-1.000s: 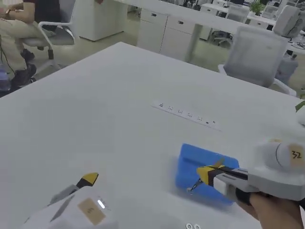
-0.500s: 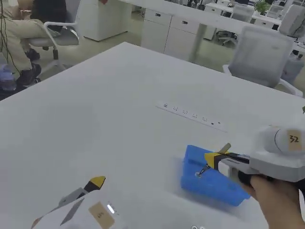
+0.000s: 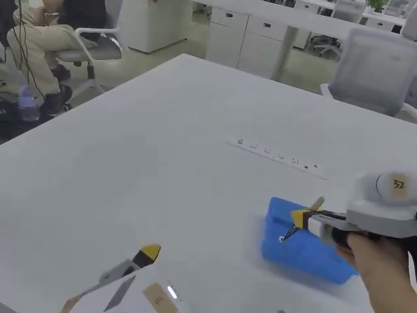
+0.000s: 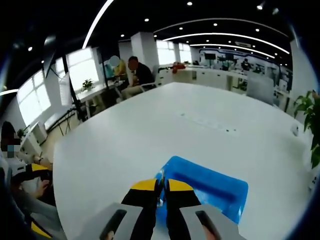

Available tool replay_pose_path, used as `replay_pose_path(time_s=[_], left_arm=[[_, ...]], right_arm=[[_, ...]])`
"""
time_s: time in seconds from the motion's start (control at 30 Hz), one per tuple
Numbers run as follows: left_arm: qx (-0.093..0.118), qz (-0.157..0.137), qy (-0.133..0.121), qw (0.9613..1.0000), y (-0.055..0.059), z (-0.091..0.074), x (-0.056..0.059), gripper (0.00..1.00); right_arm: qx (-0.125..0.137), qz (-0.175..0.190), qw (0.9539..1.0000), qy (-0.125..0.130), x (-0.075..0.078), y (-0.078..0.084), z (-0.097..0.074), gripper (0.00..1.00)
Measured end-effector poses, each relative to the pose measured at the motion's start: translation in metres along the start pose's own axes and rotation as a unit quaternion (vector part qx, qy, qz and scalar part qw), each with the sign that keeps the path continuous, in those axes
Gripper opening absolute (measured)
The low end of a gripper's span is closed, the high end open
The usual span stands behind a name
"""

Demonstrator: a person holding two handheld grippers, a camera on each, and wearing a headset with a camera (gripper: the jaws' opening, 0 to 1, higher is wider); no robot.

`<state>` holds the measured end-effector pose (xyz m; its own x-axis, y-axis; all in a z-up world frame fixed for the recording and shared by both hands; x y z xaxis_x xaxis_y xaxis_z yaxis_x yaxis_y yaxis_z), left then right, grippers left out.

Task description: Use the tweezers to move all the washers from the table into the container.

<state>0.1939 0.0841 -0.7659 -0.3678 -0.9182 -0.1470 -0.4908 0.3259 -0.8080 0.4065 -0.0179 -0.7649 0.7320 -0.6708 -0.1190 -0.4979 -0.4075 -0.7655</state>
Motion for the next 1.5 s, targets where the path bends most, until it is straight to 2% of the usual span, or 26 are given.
replay_pose_path(time_s=[0.17,0.53,0.67,0.93,0.97,1.17,1.27,1.5], left_arm=[[-0.002,0.005,-0.001,1.0000,0.001,0.000,0.000,0.96],[-0.009,0.008,-0.005,0.9999,0.003,0.001,-0.001,0.96],[-0.006,0.006,-0.004,1.0000,0.002,0.000,0.000,0.96],[-0.007,0.009,-0.007,0.9999,0.002,0.000,-0.001,0.96],[-0.006,0.009,-0.007,0.9999,0.002,0.000,-0.001,0.96],[-0.005,0.008,-0.007,0.9999,0.001,0.000,-0.001,0.96],[-0.004,0.009,-0.008,0.9999,0.001,0.000,-0.001,0.96],[0.002,0.008,-0.008,0.9999,-0.001,-0.001,-0.001,0.96]], right_arm=[[-0.007,0.014,0.9999,-0.001,0.004,0.002,0.009,0.02],[-0.019,-0.005,0.9998,0.008,0.002,0.006,0.024,0.02],[-0.020,0.001,0.9998,0.006,0.002,0.009,0.027,0.02],[-0.036,-0.014,0.9992,0.007,0.001,0.018,0.031,0.02],[-0.031,-0.015,0.9994,0.006,0.001,0.017,0.030,0.02],[-0.037,-0.016,0.9992,0.003,0.001,0.017,0.031,0.03],[-0.039,-0.018,0.9991,0.003,0.005,0.017,0.032,0.03],[-0.016,-0.026,0.9995,0.006,0.003,0.004,0.012,0.03]])
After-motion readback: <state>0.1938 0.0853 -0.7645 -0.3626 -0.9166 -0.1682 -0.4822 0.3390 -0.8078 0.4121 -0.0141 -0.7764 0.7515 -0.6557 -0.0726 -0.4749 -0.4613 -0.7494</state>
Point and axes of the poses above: the centre of the closed fingertips' face, and the gripper's own axes: z roughly forward along the fingers, x roughly to its right, y roughly out of its underside, the point moved 3 cm from there along -z, roughly backward along the fingers, and after that the axes turned 3 degrees about -x, right-handed, at the moved point
